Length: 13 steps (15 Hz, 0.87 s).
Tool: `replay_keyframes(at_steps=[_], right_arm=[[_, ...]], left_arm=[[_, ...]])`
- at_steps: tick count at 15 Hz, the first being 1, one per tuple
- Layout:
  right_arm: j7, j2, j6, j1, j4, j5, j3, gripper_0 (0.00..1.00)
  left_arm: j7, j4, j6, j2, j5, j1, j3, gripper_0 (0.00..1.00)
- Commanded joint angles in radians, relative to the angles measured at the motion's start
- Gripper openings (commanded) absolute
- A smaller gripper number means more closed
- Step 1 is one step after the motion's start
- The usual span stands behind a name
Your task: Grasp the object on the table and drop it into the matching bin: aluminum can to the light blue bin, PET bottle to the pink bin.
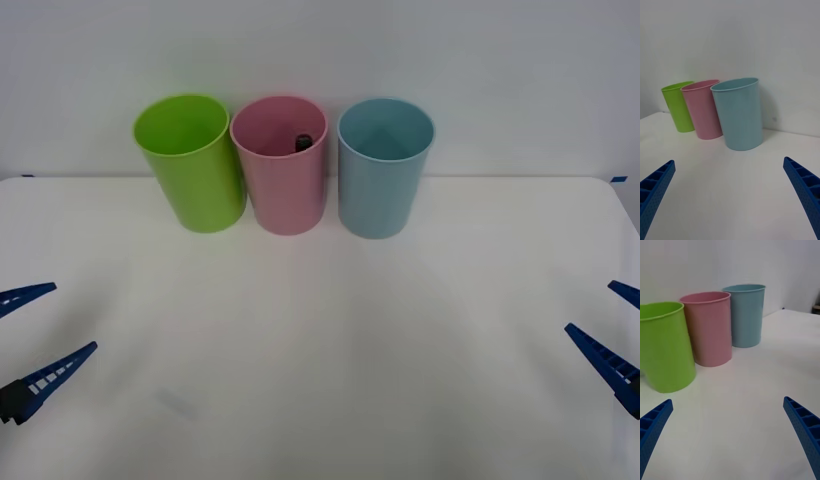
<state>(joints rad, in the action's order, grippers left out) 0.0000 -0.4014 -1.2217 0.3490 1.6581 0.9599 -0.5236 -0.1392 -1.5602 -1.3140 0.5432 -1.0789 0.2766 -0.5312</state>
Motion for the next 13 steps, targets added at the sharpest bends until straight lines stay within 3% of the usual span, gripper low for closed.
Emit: replay_keyframes(at_steps=[1, 13], right_arm=[[0.0, 0.0, 0.0, 0.0, 0.0, 0.0, 0.0, 1.0], [0.0, 0.0, 0.0, 0.0, 0.0, 0.0, 0.0, 1.0]], left_arm=[[-0.003, 0.0, -0.016, 0.021, 0.019, 0.036, -0.016, 1.0], [0.006, 0.0, -0.021, 0.02, 0.08, 0.116, 0.023, 1.0]])
